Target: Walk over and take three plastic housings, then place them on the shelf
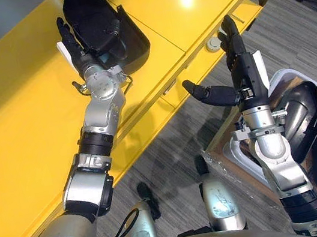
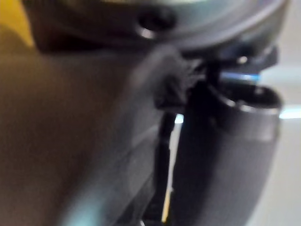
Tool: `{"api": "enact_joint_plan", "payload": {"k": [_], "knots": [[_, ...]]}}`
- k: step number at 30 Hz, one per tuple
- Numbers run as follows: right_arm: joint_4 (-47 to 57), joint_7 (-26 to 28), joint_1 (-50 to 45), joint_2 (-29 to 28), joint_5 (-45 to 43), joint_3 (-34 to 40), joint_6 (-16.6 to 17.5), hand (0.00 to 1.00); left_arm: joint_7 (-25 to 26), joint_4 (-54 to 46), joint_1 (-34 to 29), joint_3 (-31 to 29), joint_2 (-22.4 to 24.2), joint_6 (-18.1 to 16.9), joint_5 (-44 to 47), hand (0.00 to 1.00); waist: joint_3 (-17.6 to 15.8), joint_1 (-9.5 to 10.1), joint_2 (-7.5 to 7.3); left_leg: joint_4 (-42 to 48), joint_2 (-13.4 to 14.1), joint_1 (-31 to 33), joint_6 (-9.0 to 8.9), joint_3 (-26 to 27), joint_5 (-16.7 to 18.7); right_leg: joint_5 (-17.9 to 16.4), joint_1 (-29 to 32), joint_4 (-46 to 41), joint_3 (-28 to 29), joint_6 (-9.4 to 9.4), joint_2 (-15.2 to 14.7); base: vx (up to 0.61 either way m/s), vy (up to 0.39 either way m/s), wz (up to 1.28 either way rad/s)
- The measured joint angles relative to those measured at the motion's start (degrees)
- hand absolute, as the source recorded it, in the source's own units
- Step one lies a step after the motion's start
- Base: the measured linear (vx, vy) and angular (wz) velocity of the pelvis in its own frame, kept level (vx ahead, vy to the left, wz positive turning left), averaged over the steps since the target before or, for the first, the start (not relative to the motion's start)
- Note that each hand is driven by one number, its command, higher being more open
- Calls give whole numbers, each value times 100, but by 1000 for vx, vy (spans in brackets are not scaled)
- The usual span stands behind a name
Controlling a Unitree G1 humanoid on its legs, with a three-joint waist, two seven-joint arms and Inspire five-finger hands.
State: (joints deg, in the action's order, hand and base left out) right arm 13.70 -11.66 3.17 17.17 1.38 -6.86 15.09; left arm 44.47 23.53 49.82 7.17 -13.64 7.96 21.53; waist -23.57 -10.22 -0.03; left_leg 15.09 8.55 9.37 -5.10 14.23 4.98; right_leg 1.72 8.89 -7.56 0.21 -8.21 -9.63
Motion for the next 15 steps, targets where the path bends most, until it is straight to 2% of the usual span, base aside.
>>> {"api": "enact_joint_plan", "payload": {"k": [6,11,15], "knots": [[-32,-70,-30,-13,1,-58,0,100,787,373,73,-164,-36,-72,-341,100,-1,-5,-3,-55,-7,-106,-2,-4,-16,-3,-93,3,-46,-2,0,2,-2,2],[-48,-99,-129,-170,9,-70,3,100,1050,396,-107,-454,-62,-176,-449,100,-3,48,-9,-375,-94,-283,-20,-40,-200,-8,-208,57,-164,1,-18,-6,-7,11],[-47,-103,-183,-167,18,-266,3,100,967,198,-370,-630,-97,-44,-643,100,11,63,-13,-649,-119,-468,-41,-42,-350,-8,-295,87,-207,1,-17,-2,-4,1]]}}
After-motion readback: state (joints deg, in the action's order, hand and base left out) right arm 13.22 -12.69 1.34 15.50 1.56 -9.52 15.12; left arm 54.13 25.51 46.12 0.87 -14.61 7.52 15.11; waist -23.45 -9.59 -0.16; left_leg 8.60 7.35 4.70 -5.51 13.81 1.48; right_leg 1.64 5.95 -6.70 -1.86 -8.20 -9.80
